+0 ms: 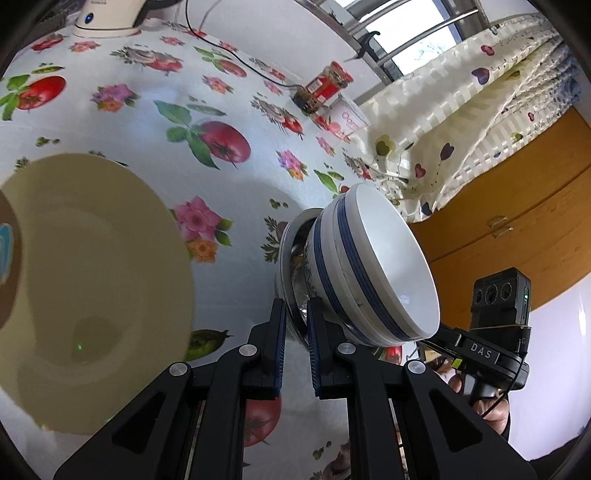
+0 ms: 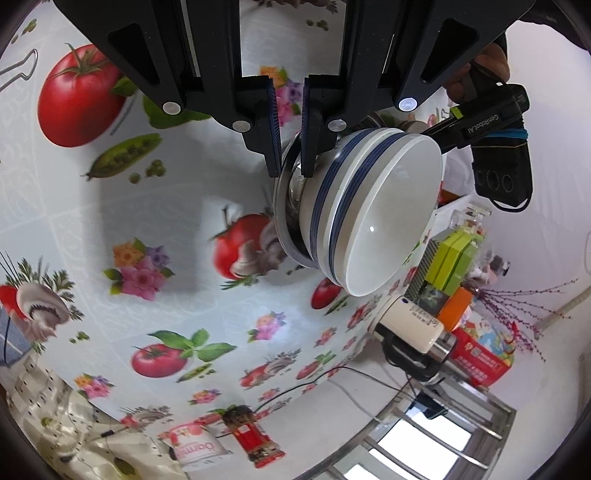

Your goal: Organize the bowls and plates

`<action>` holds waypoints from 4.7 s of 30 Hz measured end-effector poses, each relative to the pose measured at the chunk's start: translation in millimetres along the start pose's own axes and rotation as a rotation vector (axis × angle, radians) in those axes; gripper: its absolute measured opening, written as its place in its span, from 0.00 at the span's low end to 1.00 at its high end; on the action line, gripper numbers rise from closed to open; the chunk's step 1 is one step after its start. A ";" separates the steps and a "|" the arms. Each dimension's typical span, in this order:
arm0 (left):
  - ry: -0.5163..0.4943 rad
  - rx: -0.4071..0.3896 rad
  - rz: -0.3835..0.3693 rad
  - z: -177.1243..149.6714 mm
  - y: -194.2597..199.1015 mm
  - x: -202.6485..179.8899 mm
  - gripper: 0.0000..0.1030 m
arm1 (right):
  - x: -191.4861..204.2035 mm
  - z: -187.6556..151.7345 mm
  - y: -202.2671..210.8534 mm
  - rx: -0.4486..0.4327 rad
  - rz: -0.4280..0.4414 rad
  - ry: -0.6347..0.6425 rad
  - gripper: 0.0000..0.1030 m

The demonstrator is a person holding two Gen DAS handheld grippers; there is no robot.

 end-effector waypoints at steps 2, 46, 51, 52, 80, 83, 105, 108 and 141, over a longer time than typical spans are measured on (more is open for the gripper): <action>0.007 -0.012 0.006 1.5 7.3 4.9 0.11 | 7.6 1.2 -4.4 0.006 0.008 0.012 0.10; 0.248 -0.153 0.191 4.4 84.4 142.9 0.11 | 104.2 -8.6 -150.5 0.249 0.112 0.170 0.13; 0.226 -0.156 0.208 5.5 85.2 140.0 0.11 | 104.0 -8.5 -147.2 0.246 0.074 0.206 0.19; 0.224 -0.156 0.211 5.8 85.2 139.7 0.12 | 103.1 -8.1 -145.1 0.242 0.060 0.213 0.24; 0.056 -0.286 0.561 -25.9 113.3 112.4 0.20 | 134.4 -56.6 -105.6 0.217 -0.090 0.492 0.62; 0.038 -0.288 0.599 -30.9 113.0 110.4 0.20 | 137.9 -62.9 -105.9 0.222 -0.091 0.515 0.64; 0.012 -0.238 0.729 -47.6 99.0 112.1 0.20 | 133.3 -79.6 -116.2 0.262 -0.134 0.540 0.66; 0.019 -0.234 0.729 -47.6 98.2 113.9 0.20 | 133.1 -79.3 -116.7 0.263 -0.135 0.540 0.66; 0.019 -0.208 0.738 -48.5 91.9 115.4 0.20 | 132.4 -79.4 -118.2 0.266 -0.135 0.538 0.66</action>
Point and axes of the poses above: each gripper's, at about its wrist camera, not at the fingertips, and y roughly against the way its jaws point, x to its left, z to its top, the point moved 8 cm from there along -y, roughly the way its jaws point, and after that the axes turned 15 degrees about z, right-handed, at the moved point
